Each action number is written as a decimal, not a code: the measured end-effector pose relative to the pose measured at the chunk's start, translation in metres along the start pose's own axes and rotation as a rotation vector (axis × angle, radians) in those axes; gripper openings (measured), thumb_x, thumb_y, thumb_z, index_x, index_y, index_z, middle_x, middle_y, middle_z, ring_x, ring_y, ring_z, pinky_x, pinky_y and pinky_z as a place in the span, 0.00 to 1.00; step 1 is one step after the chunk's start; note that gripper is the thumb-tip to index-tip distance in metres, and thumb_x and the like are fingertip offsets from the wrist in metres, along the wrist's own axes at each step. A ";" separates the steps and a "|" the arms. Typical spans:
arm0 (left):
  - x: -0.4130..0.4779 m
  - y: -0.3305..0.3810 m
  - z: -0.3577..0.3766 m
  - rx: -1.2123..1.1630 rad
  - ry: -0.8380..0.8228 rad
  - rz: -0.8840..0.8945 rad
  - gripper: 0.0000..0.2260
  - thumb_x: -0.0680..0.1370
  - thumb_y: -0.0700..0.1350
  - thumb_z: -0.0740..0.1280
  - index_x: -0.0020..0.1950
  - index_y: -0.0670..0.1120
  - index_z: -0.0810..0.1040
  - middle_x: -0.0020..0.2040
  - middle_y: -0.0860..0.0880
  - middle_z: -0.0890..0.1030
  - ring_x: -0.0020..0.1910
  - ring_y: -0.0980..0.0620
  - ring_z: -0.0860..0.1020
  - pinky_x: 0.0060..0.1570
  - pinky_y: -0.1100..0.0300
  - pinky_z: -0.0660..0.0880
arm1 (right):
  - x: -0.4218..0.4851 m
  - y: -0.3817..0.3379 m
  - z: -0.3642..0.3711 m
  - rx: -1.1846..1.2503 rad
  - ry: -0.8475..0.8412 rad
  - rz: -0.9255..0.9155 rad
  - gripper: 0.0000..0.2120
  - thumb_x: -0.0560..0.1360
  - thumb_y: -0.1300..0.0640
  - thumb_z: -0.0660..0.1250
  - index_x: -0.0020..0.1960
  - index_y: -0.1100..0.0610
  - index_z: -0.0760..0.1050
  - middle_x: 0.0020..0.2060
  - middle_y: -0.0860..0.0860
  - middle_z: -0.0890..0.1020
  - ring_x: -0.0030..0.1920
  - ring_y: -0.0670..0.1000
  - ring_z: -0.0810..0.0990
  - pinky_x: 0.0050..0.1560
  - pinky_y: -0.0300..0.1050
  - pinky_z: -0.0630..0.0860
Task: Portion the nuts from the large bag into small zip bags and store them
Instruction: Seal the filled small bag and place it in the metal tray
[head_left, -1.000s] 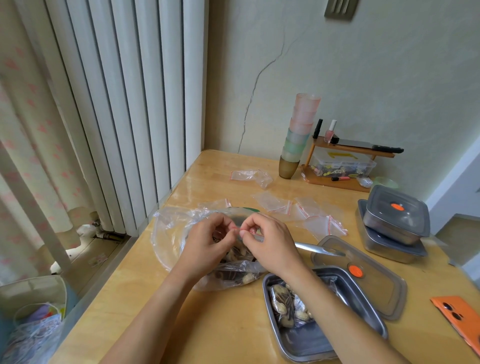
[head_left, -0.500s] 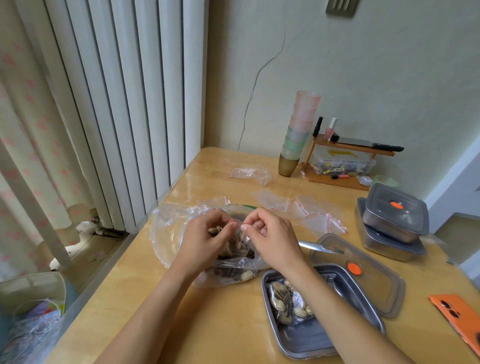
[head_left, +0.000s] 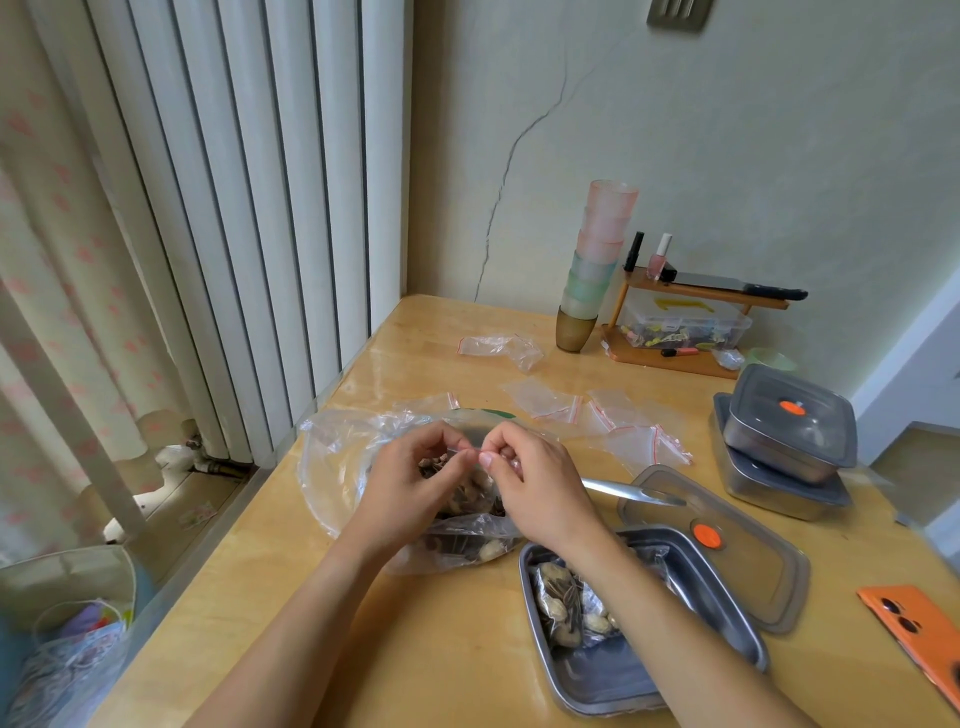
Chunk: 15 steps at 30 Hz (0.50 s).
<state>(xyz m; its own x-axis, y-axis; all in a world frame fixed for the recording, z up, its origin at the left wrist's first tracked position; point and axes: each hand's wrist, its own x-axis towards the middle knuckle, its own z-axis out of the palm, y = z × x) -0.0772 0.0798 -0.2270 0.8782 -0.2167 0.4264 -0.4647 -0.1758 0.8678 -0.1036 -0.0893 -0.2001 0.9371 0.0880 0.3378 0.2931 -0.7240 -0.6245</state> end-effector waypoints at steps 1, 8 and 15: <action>0.000 0.000 -0.001 0.007 0.011 0.009 0.05 0.79 0.40 0.73 0.43 0.46 0.83 0.38 0.50 0.84 0.39 0.54 0.82 0.42 0.63 0.76 | -0.001 0.000 0.000 0.026 -0.006 0.020 0.06 0.82 0.58 0.67 0.46 0.55 0.75 0.34 0.44 0.75 0.35 0.42 0.73 0.35 0.33 0.66; 0.002 -0.005 -0.006 -0.171 0.054 -0.085 0.04 0.77 0.44 0.76 0.44 0.45 0.86 0.38 0.46 0.86 0.39 0.45 0.85 0.46 0.49 0.81 | -0.002 0.009 -0.007 0.062 0.005 0.126 0.06 0.81 0.54 0.68 0.45 0.52 0.79 0.36 0.43 0.80 0.38 0.41 0.75 0.39 0.32 0.69; -0.004 0.000 0.000 -0.376 -0.213 -0.165 0.25 0.77 0.38 0.74 0.67 0.48 0.64 0.38 0.51 0.80 0.32 0.51 0.74 0.31 0.61 0.73 | 0.001 0.008 -0.004 0.182 0.131 0.193 0.04 0.81 0.55 0.69 0.47 0.52 0.78 0.36 0.45 0.86 0.38 0.43 0.83 0.43 0.39 0.77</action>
<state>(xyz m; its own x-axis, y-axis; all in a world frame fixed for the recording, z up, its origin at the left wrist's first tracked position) -0.0806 0.0809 -0.2281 0.8759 -0.4141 0.2475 -0.2134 0.1274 0.9686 -0.1013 -0.0976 -0.2024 0.9498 -0.1375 0.2811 0.1519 -0.5827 -0.7984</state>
